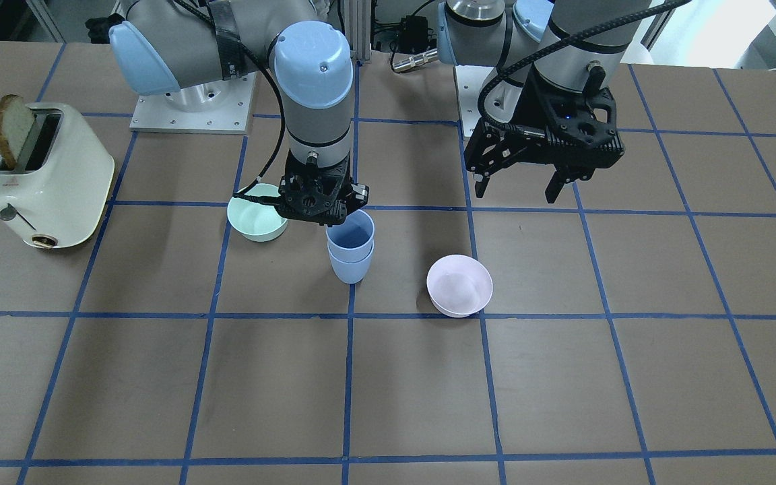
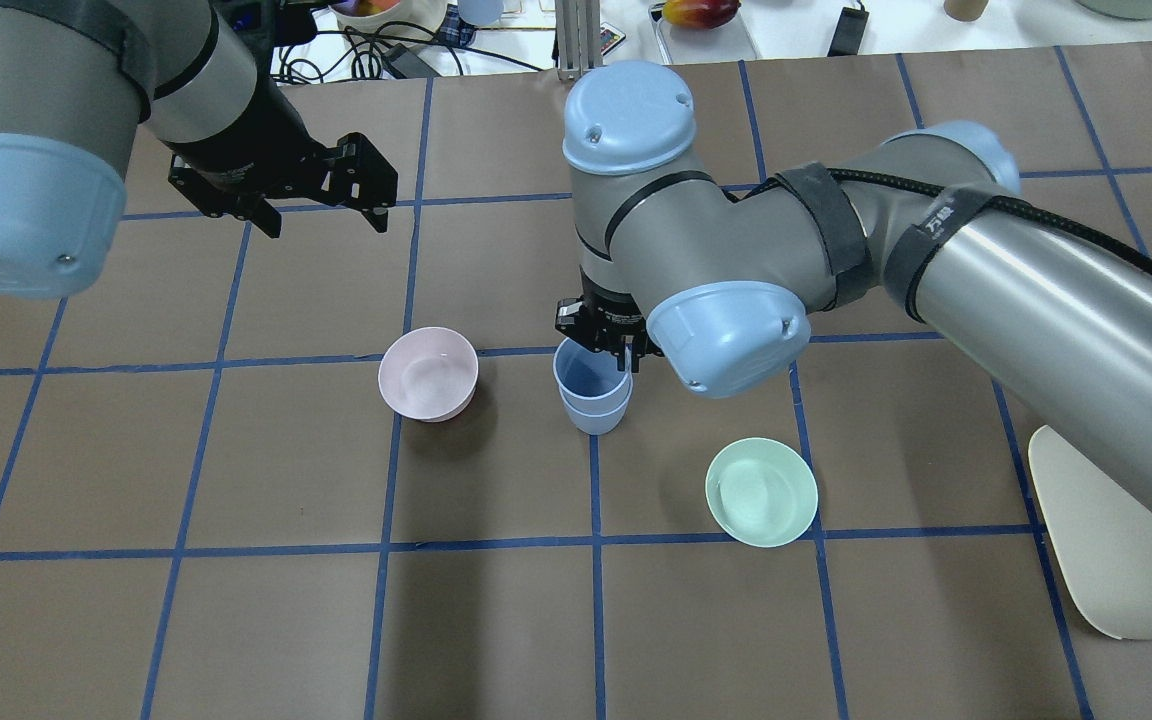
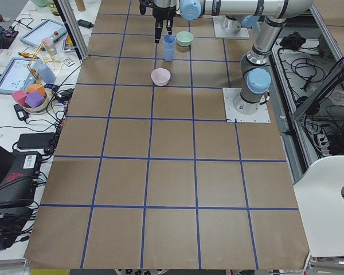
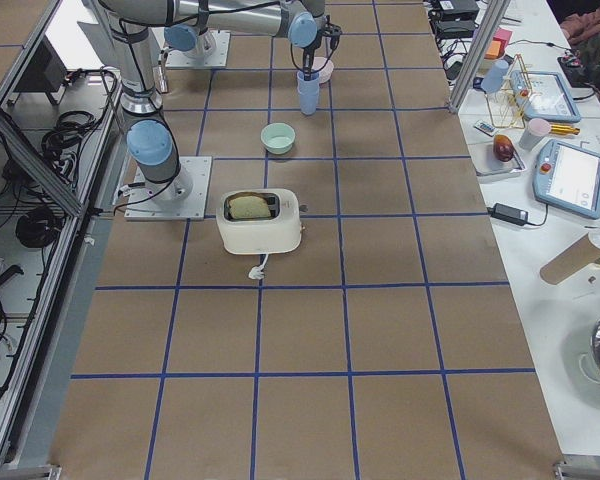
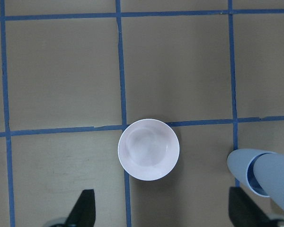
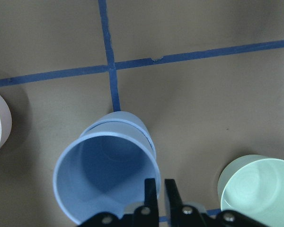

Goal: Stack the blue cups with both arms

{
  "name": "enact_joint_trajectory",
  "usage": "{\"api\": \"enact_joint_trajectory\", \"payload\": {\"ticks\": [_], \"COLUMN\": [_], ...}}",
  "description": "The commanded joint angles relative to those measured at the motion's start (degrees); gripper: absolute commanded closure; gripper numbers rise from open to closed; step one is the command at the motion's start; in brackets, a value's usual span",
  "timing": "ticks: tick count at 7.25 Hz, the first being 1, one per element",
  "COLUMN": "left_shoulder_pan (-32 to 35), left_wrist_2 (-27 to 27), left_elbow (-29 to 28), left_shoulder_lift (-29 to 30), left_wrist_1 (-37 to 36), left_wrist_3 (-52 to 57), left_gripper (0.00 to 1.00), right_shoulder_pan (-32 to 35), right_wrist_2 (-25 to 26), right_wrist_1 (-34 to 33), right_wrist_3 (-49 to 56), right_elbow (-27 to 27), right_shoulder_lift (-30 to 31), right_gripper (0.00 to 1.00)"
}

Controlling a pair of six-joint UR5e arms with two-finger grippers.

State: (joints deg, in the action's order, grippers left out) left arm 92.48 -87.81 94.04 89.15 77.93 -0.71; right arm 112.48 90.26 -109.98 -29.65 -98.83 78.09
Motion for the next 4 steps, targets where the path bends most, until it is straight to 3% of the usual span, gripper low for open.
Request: {"api": "enact_joint_trajectory", "payload": {"ticks": [1, 2, 4], "left_shoulder_pan": [0.0, 0.0, 0.0], "left_wrist_2": [-6.2, -5.5, -5.4], "left_elbow": [-0.1, -0.1, -1.0], "left_shoulder_lift": [0.1, 0.1, 0.0], "left_wrist_1": [-0.2, -0.1, 3.4], "left_wrist_3": [1.4, 1.2, 0.9], "left_gripper": [0.00, 0.00, 0.00], "right_shoulder_pan": [-0.5, -2.2, -9.6], "right_wrist_2": [0.1, 0.4, 0.5], "right_wrist_1": [-2.9, -2.3, -0.5], "right_wrist_3": [0.1, 1.6, 14.5], "right_elbow": [0.4, 2.2, 4.8], "right_shoulder_lift": [0.0, 0.2, 1.0], "right_gripper": [0.37, 0.32, 0.19]}}
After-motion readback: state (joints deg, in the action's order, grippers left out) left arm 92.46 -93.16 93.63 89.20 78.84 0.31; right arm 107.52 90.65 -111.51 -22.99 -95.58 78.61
